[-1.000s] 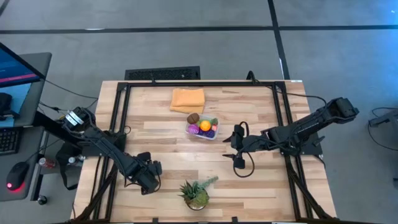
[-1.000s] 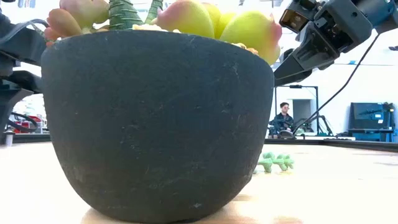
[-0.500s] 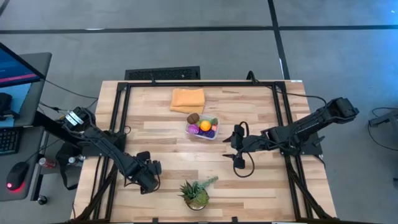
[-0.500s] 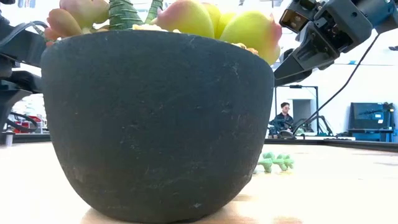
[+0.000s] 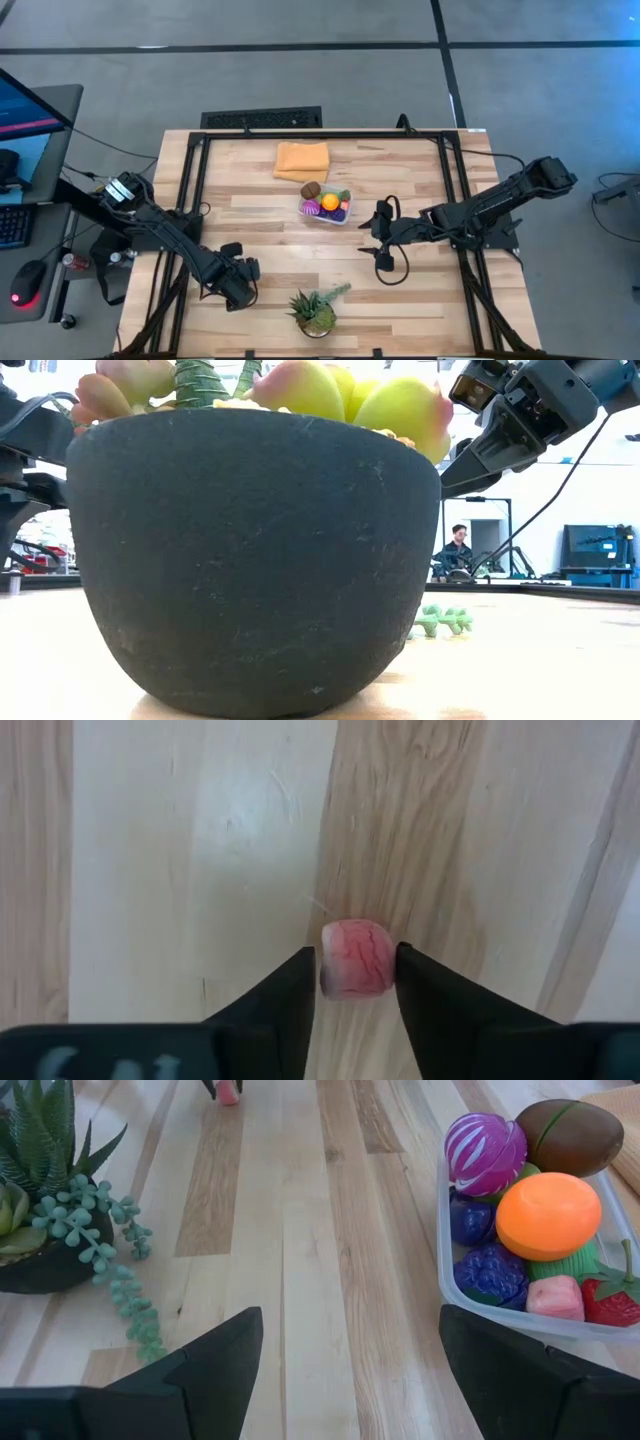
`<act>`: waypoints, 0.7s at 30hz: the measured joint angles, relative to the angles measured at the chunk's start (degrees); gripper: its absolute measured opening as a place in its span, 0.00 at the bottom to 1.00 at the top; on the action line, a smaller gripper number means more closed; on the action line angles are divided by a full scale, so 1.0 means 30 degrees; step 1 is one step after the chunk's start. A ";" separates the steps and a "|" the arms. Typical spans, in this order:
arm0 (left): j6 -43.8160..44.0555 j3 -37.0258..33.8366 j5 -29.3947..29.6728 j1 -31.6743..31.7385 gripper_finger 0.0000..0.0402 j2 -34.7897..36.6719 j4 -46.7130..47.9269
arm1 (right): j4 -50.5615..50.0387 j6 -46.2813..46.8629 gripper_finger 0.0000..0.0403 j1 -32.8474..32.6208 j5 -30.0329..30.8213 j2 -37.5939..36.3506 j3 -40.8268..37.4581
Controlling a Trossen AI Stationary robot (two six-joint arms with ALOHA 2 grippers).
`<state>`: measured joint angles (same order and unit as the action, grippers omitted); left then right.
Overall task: Pick and placing Produce into tupperware
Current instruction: Put the pink peach into the transparent container
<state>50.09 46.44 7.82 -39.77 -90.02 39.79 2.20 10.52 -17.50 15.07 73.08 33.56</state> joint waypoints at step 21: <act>-0.0780 0.0000 0.1079 0.0000 0.20 0.0000 -0.0073 | 0.0000 0.0000 0.74 0.0004 0.0000 0.0000 0.0000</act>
<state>47.75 46.44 11.06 -39.77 -90.02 39.57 2.20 10.52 -17.49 15.07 73.08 33.56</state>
